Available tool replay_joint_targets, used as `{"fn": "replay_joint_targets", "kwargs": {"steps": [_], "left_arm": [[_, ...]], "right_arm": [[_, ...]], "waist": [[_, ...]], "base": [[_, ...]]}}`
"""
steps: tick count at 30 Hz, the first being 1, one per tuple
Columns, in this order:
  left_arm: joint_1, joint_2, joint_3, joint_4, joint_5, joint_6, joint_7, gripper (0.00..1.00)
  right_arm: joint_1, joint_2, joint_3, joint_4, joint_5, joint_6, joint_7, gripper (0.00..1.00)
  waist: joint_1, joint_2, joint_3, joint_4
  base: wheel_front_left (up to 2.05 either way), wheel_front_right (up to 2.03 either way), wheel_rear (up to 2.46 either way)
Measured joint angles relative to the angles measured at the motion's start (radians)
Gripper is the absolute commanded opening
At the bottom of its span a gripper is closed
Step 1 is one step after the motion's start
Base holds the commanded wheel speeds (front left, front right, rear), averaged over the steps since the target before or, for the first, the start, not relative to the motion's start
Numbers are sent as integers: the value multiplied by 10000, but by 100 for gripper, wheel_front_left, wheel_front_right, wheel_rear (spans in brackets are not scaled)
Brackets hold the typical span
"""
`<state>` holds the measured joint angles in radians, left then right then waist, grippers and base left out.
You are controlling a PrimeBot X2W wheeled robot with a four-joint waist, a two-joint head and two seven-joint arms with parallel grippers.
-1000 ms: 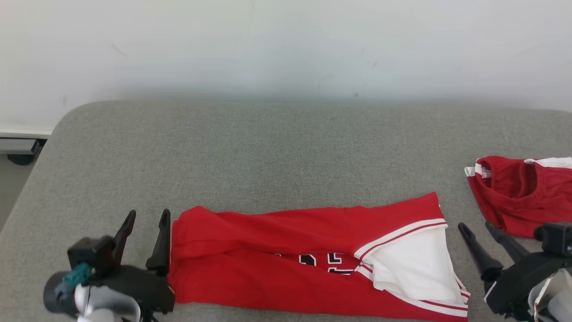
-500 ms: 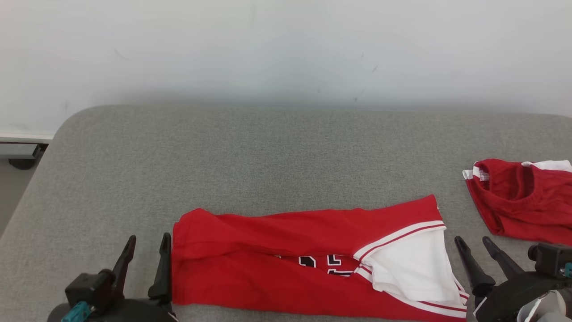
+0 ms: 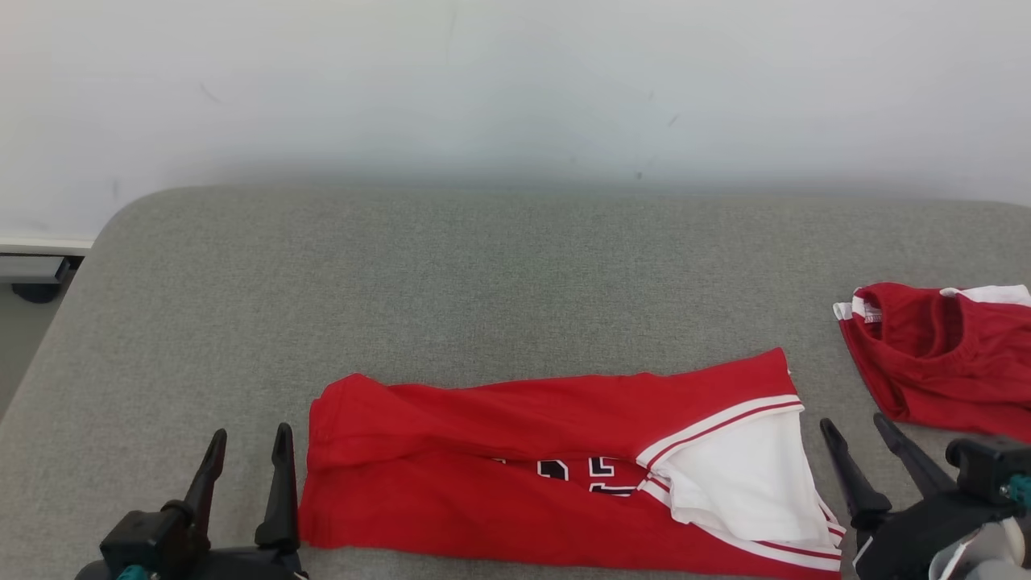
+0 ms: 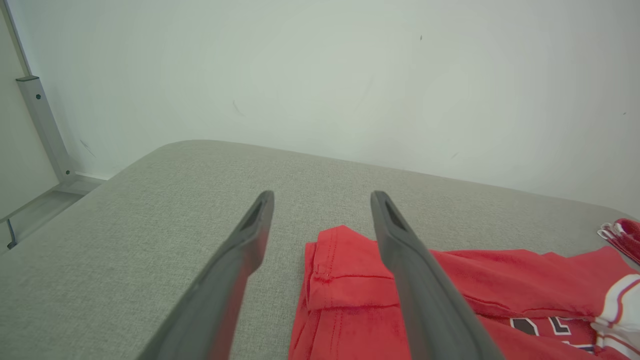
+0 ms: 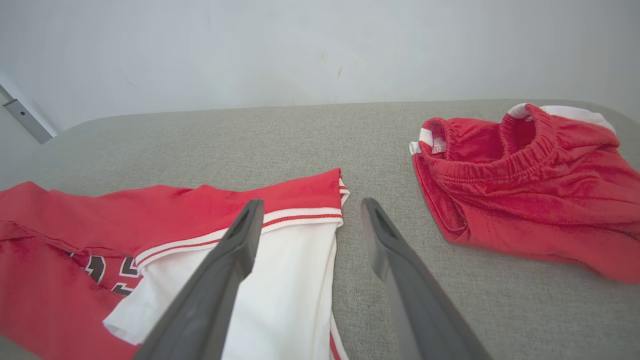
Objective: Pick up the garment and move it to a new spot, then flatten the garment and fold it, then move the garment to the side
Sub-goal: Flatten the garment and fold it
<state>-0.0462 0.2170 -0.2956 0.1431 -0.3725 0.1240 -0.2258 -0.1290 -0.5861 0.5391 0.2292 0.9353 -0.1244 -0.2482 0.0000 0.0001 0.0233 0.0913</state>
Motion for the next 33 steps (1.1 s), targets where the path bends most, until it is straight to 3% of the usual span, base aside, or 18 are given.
{"fn": "replay_joint_targets", "kwargs": {"steps": [4, 18, 28, 29, 30, 31, 32, 33], "left_arm": [[-22, -215, 40, -151, 301, 2, 10, 100], [-249, -527, -40, -357, 483, 2, 320, 100], [-242, -573, 107, -368, 568, 2, 495, 100], [-243, -579, 128, -368, 568, 2, 495, 100], [-243, -581, 142, -370, 570, 2, 497, 100], [-243, -581, 148, -370, 570, 2, 525, 100], [-244, -581, 151, -368, 571, 2, 554, 100], [-244, -579, 157, -368, 571, 2, 556, 100]], "right_arm": [[-498, 117, -50, 468, -426, 0, 29, 100], [-2103, 748, 727, 2571, -504, -2, 3181, 100], [-2349, 1198, 997, 3358, -554, -2, 4266, 100], [-2400, 1198, 1034, 3369, -552, -2, 4353, 95], [-2466, 1208, 1051, 3400, -535, -2, 4449, 66], [-2500, 1225, 1062, 3409, -477, 2, 4527, 18], [-2508, 1239, 1085, 3411, -451, 13, 4569, 0], [-2517, 1256, 1091, 3423, -420, 15, 4610, 0]], "waist": [[1, 0, 56, 100], [2, 0, 350, 645], [1, 0, 543, 849], [1, 0, 555, 851], [1, 0, 561, 850], [1, 0, 565, 847], [1, -1, 569, 842], [1, 0, 572, 834]], "base": [[0, 0, 0], [0, 0, 0], [0, 0, 0], [0, 0, 0], [0, 0, 0], [0, 0, 0], [0, 0, 0], [0, 0, 0]]}}
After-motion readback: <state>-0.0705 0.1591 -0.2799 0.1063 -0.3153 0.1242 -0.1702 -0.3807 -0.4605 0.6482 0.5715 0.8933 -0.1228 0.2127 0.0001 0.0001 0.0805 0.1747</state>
